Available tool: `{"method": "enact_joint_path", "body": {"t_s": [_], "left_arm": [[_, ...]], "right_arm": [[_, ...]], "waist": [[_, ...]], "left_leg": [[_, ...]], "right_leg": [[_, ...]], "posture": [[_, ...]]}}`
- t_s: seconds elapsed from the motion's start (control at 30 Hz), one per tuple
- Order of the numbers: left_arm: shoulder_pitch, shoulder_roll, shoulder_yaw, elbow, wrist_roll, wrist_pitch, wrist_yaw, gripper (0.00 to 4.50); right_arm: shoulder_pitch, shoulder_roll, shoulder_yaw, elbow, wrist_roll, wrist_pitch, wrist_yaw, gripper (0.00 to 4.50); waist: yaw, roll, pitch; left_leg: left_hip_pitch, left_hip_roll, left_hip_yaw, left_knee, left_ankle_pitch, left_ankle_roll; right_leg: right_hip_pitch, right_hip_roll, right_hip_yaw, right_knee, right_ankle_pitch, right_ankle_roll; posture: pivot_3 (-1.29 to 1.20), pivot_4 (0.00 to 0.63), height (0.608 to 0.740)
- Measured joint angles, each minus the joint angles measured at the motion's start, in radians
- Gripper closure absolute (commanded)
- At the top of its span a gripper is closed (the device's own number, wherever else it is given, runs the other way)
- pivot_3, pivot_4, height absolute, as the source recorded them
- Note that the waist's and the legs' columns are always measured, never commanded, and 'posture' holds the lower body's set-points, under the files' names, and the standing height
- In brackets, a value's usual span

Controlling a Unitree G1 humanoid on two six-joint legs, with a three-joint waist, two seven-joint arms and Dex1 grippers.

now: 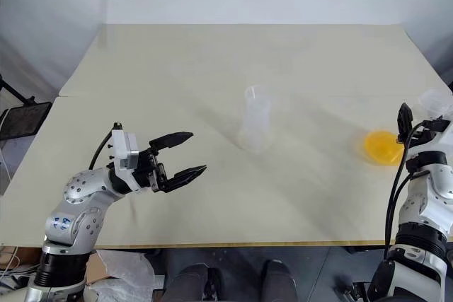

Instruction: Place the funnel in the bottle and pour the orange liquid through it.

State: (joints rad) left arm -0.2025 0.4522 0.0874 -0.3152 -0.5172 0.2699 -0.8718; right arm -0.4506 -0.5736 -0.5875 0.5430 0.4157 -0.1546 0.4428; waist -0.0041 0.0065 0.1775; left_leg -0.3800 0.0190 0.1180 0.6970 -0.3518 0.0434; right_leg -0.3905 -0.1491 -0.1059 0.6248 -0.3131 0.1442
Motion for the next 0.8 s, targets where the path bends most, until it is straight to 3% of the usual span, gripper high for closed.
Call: {"method": "enact_joint_path", "body": {"t_s": [0.2, 0.37, 0.8], "left_arm": [[0.000, 0.000, -0.001, -0.004, -0.003, 0.001, 0.004, 0.00], [0.000, 0.000, -0.010, -0.004, -0.004, 0.001, 0.004, 0.00], [0.000, 0.000, -0.011, -0.004, -0.005, 0.002, 0.006, 0.00]], "right_arm": [[0.063, 0.012, 0.003, -0.091, 0.041, 0.035, 0.033, 1.71], [0.105, 0.021, 0.017, -0.152, 0.054, 0.067, 0.038, 0.08], [0.070, 0.012, 0.025, -0.145, 0.054, 0.070, 0.026, 0.03]], "waist": [[0.001, 0.000, 0.000], [0.000, 0.000, 0.000], [0.001, 0.000, 0.000]], "left_leg": [[0.000, 0.000, 0.000, -0.001, 0.000, 0.000], [0.000, 0.000, 0.000, -0.001, 0.000, 0.000], [0.000, 0.000, 0.000, -0.001, 0.000, 0.000]], "right_leg": [[0.000, 0.000, 0.000, -0.001, 0.000, 0.000], [0.000, 0.000, 0.000, -0.001, 0.000, 0.000], [0.000, 0.000, 0.000, -0.001, 0.000, 0.000]], "posture": [[0.00, 0.150, 0.740], [0.00, 0.150, 0.740], [0.00, 0.150, 0.740]]}}
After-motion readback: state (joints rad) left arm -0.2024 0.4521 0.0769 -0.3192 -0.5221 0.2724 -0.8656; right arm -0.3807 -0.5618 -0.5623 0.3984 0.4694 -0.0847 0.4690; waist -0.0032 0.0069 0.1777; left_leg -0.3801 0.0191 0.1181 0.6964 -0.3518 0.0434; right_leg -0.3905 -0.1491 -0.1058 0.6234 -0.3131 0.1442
